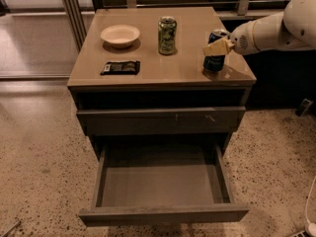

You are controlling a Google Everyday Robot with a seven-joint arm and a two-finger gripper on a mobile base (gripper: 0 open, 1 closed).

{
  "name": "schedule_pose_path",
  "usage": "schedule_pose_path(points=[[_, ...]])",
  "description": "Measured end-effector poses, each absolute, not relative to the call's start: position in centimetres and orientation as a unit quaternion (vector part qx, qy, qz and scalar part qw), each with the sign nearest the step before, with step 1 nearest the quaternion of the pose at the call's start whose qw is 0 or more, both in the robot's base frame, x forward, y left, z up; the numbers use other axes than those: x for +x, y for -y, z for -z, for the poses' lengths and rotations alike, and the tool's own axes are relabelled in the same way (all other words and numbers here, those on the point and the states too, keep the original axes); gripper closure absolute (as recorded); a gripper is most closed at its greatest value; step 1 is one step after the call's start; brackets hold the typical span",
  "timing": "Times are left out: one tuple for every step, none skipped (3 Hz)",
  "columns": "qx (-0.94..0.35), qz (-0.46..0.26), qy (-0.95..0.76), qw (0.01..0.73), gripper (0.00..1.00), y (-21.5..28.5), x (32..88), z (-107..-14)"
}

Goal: Pick pepsi can from middle drawer and place on counter

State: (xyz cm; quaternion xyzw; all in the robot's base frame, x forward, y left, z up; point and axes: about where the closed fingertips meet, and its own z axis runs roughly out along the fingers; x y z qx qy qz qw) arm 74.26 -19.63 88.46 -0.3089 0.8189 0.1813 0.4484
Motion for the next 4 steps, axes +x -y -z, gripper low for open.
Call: schedule_pose_path(points=[[-0.304,-0.186,-0.825,0.439,1.0,19.71,74.1,-87.62],[-0.308,-0.183,-0.818,0.45,1.0,19.76,73.65,-86.86],[-0.308,-0.183,-0.818,0.45,0.81,19.73,73.65,-86.73],[-0.308,-0.183,-0.818,0.45,0.58,19.73,73.65,-86.73]])
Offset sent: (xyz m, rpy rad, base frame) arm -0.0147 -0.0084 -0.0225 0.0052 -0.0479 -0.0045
